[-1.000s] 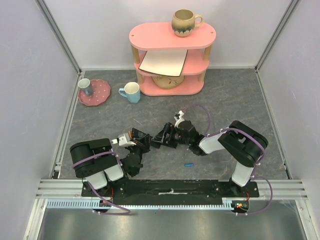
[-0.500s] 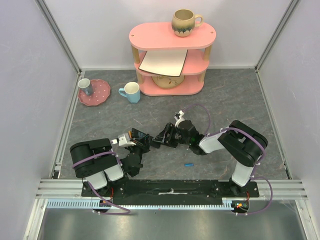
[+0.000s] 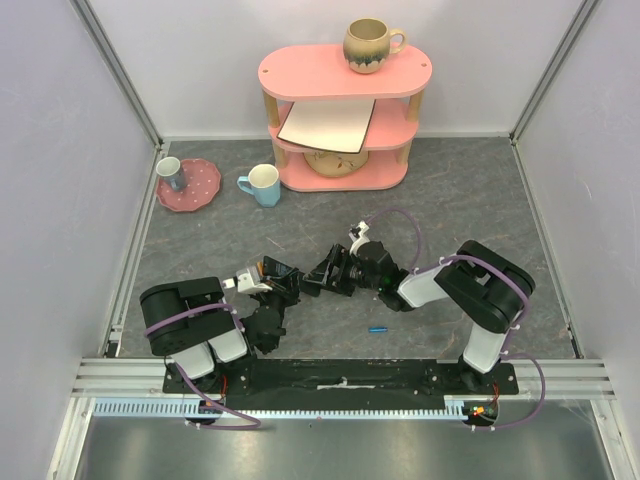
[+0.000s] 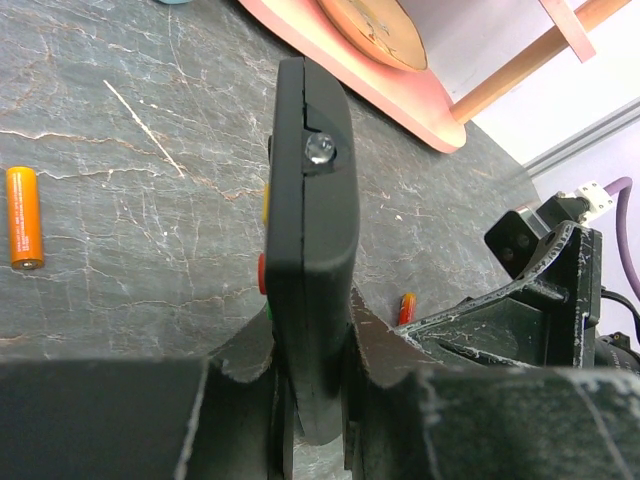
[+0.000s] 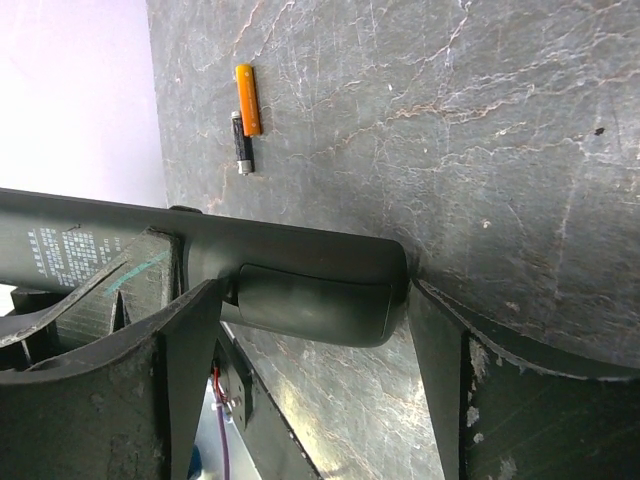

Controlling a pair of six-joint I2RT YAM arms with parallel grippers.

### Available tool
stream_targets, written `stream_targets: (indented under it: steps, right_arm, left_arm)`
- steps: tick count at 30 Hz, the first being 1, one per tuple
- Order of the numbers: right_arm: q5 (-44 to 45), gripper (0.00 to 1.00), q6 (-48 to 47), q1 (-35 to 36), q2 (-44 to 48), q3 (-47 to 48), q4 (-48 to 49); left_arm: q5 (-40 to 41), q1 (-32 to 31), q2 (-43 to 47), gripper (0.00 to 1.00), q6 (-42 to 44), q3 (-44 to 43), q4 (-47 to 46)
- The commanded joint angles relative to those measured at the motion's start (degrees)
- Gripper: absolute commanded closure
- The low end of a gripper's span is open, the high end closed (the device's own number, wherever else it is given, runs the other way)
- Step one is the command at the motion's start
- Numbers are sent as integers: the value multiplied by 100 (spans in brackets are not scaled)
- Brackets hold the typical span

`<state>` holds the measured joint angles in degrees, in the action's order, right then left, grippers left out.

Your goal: Load the batteries into the remote control

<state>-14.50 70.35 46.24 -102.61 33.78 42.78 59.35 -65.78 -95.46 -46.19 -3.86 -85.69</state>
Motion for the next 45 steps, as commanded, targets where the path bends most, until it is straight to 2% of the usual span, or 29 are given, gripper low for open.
stream_targets:
  steps: [1,15,23,30,38,45]
  right_arm:
    - [184,17,32,25,241,-12,-69]
    - [88,21,-47,26,48,129,-209]
    - [44,21,-372,34,13,471,-885]
    - [9,27,-548,43,-58,630,-1386]
    - [-35,37,-583,52,-102,647,-1475]
    - [-35,37,-557,43,-66,577,-1413]
  left_arm:
    - [-73,-93,-131,98,366,676,-695]
    - [-91,-102,-148,98,392,649,-703]
    - [-108,-119,-104,98,532,614,-695]
    - [-99,-111,-78,98,629,588,-695]
    - [-82,-111,-16,98,717,579,-695]
    - [-55,-111,10,98,726,597,-703]
